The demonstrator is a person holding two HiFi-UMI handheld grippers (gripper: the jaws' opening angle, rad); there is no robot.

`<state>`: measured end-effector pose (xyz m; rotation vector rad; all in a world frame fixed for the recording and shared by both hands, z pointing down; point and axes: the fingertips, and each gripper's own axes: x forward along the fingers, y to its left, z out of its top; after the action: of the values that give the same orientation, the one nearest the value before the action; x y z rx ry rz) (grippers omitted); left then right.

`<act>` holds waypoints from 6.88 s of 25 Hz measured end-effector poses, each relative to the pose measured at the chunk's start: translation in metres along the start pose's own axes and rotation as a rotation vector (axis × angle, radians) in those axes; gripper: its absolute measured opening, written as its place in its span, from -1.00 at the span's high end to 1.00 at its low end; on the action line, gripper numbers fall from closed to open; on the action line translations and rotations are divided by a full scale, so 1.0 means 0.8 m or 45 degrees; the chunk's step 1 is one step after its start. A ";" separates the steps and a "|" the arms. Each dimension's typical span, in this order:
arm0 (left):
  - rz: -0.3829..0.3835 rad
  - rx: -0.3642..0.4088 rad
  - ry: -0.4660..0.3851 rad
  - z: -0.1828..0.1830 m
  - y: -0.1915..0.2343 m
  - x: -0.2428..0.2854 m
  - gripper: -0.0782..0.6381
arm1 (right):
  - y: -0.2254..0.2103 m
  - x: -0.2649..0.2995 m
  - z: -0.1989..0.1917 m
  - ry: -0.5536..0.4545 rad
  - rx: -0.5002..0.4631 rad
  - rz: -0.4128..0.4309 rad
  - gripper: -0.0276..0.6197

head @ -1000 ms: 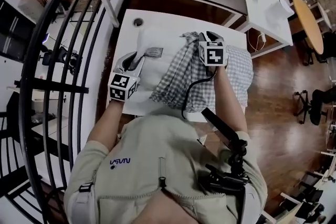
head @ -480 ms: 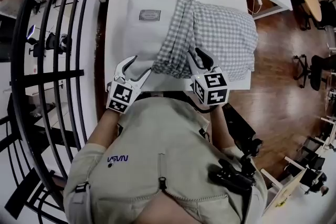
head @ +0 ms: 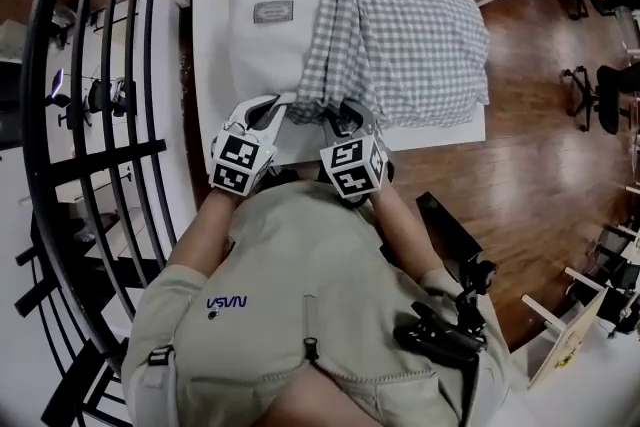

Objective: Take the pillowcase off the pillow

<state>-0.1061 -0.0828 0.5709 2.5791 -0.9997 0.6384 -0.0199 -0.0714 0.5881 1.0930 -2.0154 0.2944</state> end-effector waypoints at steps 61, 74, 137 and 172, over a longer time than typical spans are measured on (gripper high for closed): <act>0.147 0.132 -0.199 0.139 0.047 0.046 0.75 | -0.279 0.053 0.169 -0.065 -0.179 -0.277 0.85; 0.183 -0.080 -0.261 0.066 0.068 0.021 0.73 | -0.375 0.037 0.043 -0.050 0.176 -0.429 0.83; -0.023 0.093 -0.381 0.233 0.006 0.117 0.05 | -0.227 -0.074 -0.200 0.320 0.431 -0.050 0.66; -0.150 -0.168 -0.427 0.171 -0.039 0.005 0.70 | -0.489 0.006 0.064 0.063 0.032 -0.504 0.84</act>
<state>-0.0413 -0.1208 0.4527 2.6530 -0.9388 0.1054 0.2581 -0.3355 0.4948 1.4538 -1.7089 0.1383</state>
